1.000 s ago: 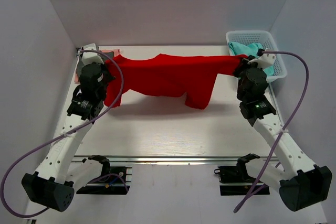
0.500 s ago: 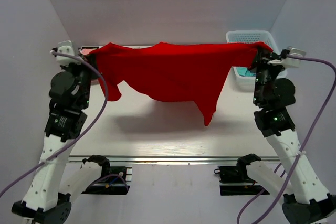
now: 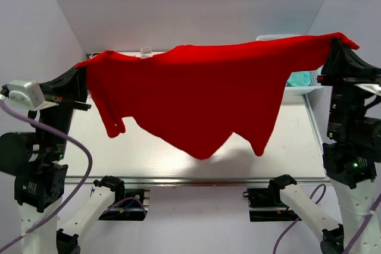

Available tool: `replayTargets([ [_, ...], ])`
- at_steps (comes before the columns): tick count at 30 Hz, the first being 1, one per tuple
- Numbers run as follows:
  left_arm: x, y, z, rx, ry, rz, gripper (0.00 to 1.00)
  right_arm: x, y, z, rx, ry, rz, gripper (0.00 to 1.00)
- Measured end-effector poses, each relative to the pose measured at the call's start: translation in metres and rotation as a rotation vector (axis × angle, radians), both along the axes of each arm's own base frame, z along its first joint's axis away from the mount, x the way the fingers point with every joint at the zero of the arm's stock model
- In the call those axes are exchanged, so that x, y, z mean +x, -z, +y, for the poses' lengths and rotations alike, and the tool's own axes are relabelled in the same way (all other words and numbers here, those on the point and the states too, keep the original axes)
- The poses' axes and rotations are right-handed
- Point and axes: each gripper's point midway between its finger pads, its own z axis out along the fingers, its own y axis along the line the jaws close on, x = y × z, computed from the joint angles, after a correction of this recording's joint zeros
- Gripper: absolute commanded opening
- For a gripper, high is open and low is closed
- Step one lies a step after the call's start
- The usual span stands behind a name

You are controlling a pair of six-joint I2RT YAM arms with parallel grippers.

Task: Fold and stack the t-shirts
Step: Flatten the tshirt out

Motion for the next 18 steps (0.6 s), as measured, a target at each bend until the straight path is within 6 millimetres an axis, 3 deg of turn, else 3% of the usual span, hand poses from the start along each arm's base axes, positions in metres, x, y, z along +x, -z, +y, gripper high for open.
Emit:
replayTargets([
  [5, -0.018, -0.004, -0.005, 0.016, 0.048, -0.034, 0.00, -0.019, -0.010, 0.002, -0.016, -0.038, -0.039, 0.00],
  [10, 0.001, 0.009, -0.014, 0.021, 0.070, -0.005, 0.00, 0.005, 0.004, 0.010, -0.032, -0.039, 0.014, 0.00],
  [13, 0.040, 0.039, -0.023, 0.027, 0.060, 0.090, 0.00, 0.042, 0.026, 0.023, -0.051, -0.043, 0.090, 0.00],
  [15, 0.082, 0.068, -0.029, 0.033, 0.028, 0.198, 0.00, 0.075, 0.049, 0.035, -0.069, -0.044, 0.157, 0.00],
  [18, 0.144, 0.121, -0.036, 0.047, -0.040, 0.364, 0.00, 0.139, 0.106, 0.054, -0.100, -0.039, 0.304, 0.00],
])
